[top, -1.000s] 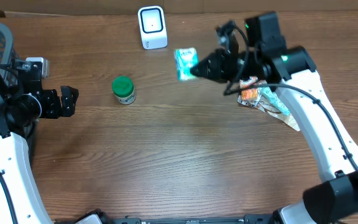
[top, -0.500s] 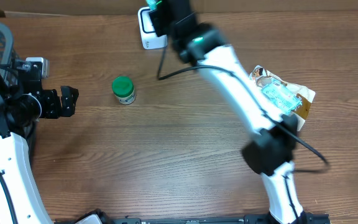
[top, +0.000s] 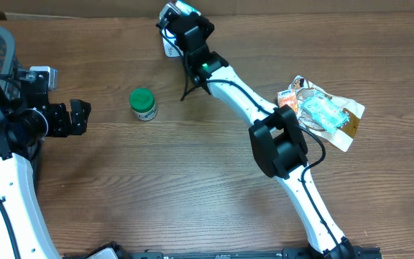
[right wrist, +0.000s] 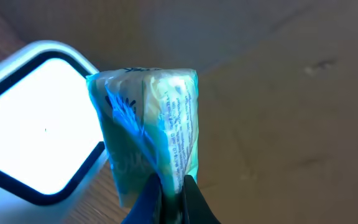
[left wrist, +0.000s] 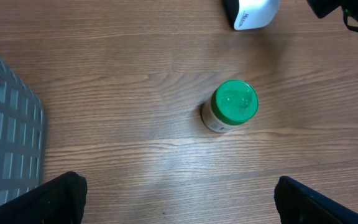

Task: Scan the item barcode
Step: 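Carry the teal pack to the scanner and hold it in front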

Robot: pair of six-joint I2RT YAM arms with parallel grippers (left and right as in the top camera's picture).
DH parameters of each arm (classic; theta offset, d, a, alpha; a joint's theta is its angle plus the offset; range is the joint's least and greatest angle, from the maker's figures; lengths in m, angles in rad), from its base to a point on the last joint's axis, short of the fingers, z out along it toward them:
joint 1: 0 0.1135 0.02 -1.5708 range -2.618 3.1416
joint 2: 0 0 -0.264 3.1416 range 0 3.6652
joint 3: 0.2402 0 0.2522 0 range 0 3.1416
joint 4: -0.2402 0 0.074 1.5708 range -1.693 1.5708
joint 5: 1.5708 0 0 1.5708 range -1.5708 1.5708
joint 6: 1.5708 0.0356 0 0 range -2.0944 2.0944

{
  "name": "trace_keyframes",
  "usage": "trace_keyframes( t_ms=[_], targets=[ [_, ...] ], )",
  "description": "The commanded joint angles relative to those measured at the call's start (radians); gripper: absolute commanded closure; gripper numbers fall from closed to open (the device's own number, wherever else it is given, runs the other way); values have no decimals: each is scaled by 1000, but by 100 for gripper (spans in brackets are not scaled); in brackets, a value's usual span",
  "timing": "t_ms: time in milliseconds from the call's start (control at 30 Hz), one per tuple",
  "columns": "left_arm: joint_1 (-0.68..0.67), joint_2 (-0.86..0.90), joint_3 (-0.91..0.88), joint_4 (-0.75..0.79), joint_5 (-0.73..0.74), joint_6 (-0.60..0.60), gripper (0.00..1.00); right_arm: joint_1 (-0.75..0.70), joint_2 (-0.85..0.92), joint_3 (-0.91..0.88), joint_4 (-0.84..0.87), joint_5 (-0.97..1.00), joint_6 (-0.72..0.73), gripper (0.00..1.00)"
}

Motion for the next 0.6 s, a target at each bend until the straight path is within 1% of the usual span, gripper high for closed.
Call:
trace_keyframes(
  t_ms=[0, 200, 567],
  targets=[
    [5, 3, 2, 1, 5, 8, 0, 0, -11, 12, 37, -85, -53, 96],
    [5, 3, 2, 1, 4, 8, 0, 0, -11, 12, 39, -190, -57, 96],
    [5, 3, 2, 1, 5, 8, 0, 0, -11, 12, 39, -163, -57, 96]
  ],
)
